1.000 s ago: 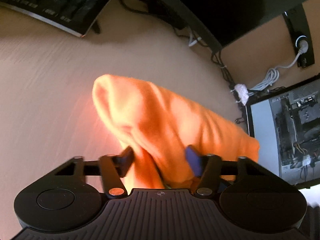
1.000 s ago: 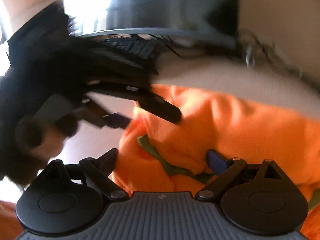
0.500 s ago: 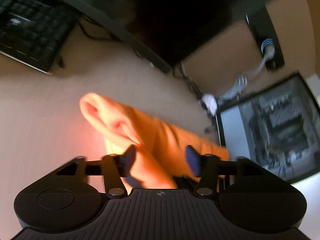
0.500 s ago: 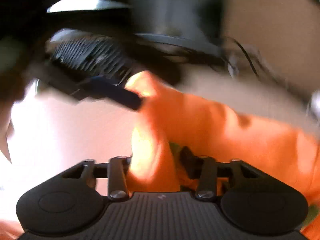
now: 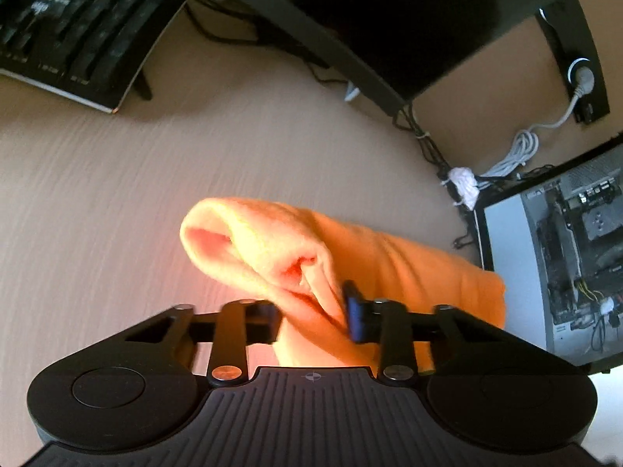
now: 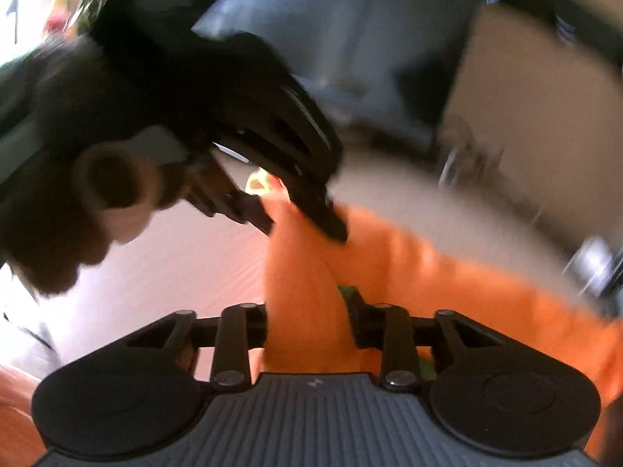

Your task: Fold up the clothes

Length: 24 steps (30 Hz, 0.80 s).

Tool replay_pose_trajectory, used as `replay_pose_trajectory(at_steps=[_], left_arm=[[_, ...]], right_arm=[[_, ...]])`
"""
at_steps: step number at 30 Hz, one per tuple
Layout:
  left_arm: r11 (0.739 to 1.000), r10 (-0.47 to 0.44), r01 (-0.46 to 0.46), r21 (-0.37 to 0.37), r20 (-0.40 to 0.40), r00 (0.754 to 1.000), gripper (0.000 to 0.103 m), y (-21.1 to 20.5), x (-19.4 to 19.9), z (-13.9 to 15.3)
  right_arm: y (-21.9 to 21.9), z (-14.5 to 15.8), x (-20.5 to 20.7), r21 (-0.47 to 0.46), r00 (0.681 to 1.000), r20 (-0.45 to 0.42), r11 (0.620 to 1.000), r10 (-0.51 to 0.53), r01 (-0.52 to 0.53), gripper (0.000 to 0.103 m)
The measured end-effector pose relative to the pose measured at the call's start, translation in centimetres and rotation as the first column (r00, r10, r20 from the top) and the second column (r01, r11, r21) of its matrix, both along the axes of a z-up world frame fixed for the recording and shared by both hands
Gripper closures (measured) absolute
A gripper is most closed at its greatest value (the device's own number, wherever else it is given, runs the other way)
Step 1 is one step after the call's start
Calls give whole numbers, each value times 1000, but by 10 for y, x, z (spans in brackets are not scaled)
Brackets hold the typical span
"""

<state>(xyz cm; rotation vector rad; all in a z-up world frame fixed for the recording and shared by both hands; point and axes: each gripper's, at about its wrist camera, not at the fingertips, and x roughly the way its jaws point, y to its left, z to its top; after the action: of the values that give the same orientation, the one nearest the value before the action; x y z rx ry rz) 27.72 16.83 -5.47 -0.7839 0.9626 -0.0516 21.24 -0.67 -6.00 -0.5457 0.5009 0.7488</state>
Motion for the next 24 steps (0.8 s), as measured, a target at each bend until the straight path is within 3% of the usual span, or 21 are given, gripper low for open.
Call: replay_pose_trajectory(at_steps=[2, 6, 9, 10, 12, 15, 17, 19, 22, 24], left_arm=[[1000, -18, 18, 4, 1, 1000, 80, -1, -2, 6], [999, -45, 45, -12, 4, 999, 82, 5, -20, 21], [997, -75, 75, 2, 56, 996, 82, 2, -28, 40], [996, -84, 83, 12, 80, 993, 80, 0, -29, 46], [996, -94, 93, 15, 185, 978, 57, 6, -37, 70], [995, -98, 86, 51, 330, 939, 23, 11, -41, 104], [994, -100, 73, 83, 393, 914, 15, 13, -42, 120], [992, -103, 68, 103, 387, 917, 12, 13, -34, 118], [988, -139, 110, 109, 305, 942, 12, -1, -11, 94], [979, -192, 168, 117, 252, 948, 12, -24, 7, 77]], right_arm=[[7, -5, -6, -27, 997, 81, 1000, 9, -7, 42], [26, -21, 1, -65, 995, 104, 998, 1, 6, 42], [28, -15, 23, 12, 997, -47, 998, -68, 68, 74], [22, -8, 34, 71, 986, -139, 992, -97, 108, 79], [-2, 10, 63, 225, 922, -362, 947, -139, 231, 83], [-42, 26, 99, 393, 796, -592, 818, -125, 420, 85], [-76, 28, 112, 456, 725, -682, 717, -101, 528, 85], [-109, 22, 121, 469, 661, -744, 627, -100, 622, 85], [-147, 2, 114, 408, 612, -765, 584, -201, 702, 85], [-162, -4, 107, 358, 593, -763, 595, -257, 719, 85]])
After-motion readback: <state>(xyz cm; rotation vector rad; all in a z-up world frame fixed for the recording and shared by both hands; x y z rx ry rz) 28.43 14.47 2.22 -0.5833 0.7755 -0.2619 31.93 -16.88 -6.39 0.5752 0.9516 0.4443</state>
